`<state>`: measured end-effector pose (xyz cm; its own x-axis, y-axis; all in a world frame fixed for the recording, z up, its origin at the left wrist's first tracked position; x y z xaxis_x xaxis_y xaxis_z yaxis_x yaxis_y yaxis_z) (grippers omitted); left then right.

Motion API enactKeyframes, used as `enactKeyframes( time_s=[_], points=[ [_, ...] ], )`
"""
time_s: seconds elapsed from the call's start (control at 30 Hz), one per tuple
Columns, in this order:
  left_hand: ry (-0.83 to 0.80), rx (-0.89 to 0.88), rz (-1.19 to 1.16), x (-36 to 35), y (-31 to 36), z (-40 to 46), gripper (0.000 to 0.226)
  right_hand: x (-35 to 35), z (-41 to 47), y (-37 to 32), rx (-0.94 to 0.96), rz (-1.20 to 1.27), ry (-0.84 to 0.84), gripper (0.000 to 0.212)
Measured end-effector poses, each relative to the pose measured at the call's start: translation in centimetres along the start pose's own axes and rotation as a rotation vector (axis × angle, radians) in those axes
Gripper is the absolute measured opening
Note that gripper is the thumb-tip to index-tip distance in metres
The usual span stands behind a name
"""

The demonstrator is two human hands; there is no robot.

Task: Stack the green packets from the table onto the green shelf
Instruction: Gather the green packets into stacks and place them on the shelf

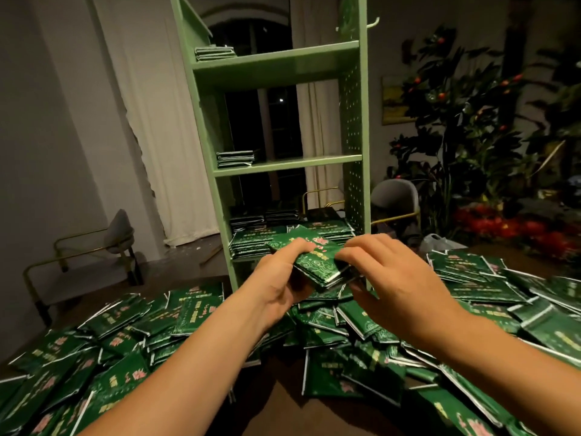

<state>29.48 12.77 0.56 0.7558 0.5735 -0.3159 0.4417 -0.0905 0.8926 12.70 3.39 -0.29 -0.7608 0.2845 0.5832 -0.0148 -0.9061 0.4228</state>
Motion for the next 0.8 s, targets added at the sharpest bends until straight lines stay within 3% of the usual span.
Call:
enactKeyframes(
  time_s=[0.1, 0.23, 0.3, 0.4, 0.47, 0.57, 0.6, 0.8],
  points=[
    [-0.034, 0.027, 0.044, -0.6, 0.5, 0.5, 0.040, -0.3, 0.3, 1.0, 0.066, -0.069, 0.075, 0.034],
    [-0.041, 0.030, 0.109, -1.0, 1.3, 1.4, 0.026, -1.0, 0.3, 2.0, 0.085, -0.085, 0.108, 0.030],
    [-0.066, 0.031, 0.103, -1.2, 1.6, 1.6, 0.036, -1.1, 0.7, 2.3, 0.080, -0.093, 0.118, 0.026],
    [-0.041, -0.076, 0.158, -1.6, 2.2, 2.1, 0.036, -1.3, 1.3, 3.6, 0.018, -0.099, 0.146, 0.022],
    [0.128, -0.289, 0.434, -1.3, 2.6, 2.4, 0.043, -1.3, 1.5, 4.9, -0.098, -0.125, 0.177, 0.023],
    [0.512, -0.852, 1.383, 0.3, 2.6, 3.7, 0.031, -2.0, 1.8, 6.8, -0.173, -0.202, 0.121, 0.023],
    [0.539, -0.945, 1.579, 0.5, 2.5, 4.1, 0.029, -2.5, 1.9, 7.0, -0.160, -0.216, 0.086, 0.022],
    [0.562, -0.743, 1.897, -0.2, 3.3, 6.7, 0.049, -5.0, 4.1, 7.6, -0.115, -0.291, -0.006, 0.019]
  ],
)
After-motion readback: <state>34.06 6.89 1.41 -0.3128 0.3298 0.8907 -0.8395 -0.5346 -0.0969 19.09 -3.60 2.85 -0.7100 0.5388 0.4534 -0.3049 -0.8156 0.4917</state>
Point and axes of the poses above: each hand's wrist, its own z-axis towards the middle knuckle, its own x-axis out of the back of the hand, y = z × x, the point moved 1 cm from there along z, towards the middle knuckle, and after that the axes turned 14 degrees about x, right-handed, at the moved point
